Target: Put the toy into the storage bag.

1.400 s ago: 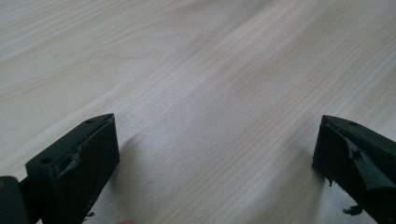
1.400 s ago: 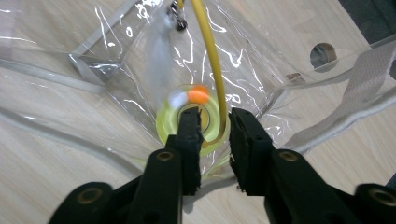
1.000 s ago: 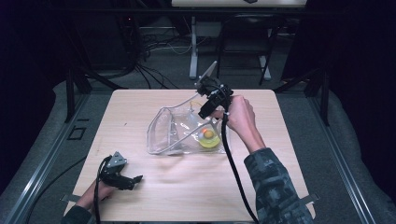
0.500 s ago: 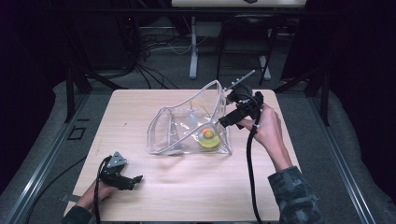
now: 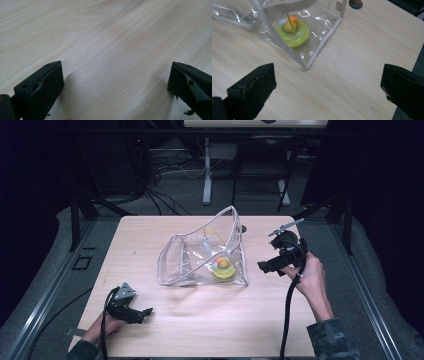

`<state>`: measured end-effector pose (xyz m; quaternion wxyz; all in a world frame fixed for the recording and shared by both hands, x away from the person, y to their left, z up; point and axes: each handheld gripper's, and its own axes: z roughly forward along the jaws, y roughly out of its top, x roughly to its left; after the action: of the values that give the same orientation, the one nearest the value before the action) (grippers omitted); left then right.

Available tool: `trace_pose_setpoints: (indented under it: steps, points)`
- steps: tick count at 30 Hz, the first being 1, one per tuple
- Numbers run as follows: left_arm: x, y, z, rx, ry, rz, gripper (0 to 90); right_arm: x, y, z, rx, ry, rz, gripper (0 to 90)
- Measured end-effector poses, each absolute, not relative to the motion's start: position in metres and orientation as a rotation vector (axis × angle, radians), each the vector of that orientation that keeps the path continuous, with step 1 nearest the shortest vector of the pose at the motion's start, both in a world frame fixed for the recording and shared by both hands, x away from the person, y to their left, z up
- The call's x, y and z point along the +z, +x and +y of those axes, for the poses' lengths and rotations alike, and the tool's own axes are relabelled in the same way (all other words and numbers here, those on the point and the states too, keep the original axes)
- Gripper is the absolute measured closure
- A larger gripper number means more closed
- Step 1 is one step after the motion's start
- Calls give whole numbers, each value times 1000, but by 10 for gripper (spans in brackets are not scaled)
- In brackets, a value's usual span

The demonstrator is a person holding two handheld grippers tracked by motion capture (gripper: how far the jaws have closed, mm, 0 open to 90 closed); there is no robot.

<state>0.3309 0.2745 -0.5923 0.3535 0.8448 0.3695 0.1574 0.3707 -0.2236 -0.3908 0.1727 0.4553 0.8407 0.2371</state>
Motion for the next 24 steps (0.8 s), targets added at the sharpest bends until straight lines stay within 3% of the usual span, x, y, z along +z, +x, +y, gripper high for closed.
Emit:
trace_pose_setpoints:
  steps: [24]
  points:
    - [-592,331,275,407,2185,955,2,-493,334,-287,534,1493,2405,4]
